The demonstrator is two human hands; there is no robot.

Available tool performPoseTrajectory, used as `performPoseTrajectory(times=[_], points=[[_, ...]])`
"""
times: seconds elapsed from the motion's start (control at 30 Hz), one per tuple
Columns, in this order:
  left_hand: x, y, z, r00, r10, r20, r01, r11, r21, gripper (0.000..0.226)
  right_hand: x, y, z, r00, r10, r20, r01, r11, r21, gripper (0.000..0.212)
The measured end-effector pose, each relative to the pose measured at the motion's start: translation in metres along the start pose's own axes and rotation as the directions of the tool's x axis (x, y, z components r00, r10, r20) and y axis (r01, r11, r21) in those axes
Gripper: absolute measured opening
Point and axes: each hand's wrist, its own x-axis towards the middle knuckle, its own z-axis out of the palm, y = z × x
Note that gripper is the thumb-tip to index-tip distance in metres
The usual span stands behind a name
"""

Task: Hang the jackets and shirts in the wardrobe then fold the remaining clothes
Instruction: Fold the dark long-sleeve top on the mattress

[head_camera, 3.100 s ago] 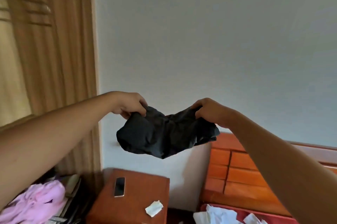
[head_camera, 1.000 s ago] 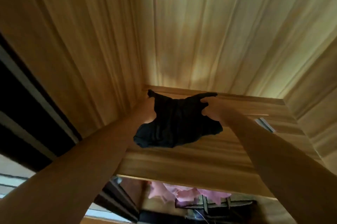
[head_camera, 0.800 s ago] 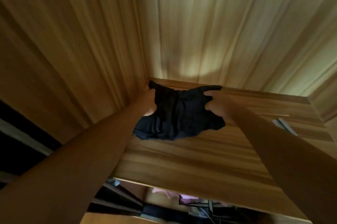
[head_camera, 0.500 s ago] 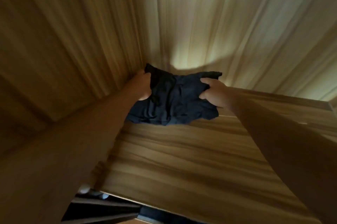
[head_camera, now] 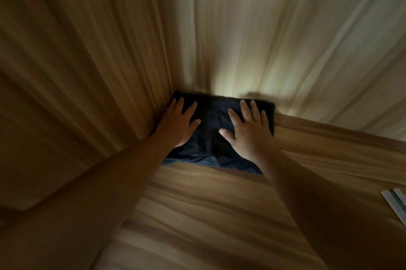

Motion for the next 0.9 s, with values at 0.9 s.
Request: performPoseTrajectory(times=[0.9], points=[[0.014,-0.01,0.037,0.995,0.025,-0.092,-0.023,0.999,0.025,0.062,0.01,0.0,0.044,0.987,0.159,0.002,-0.159,0.987,0.015,0.093]])
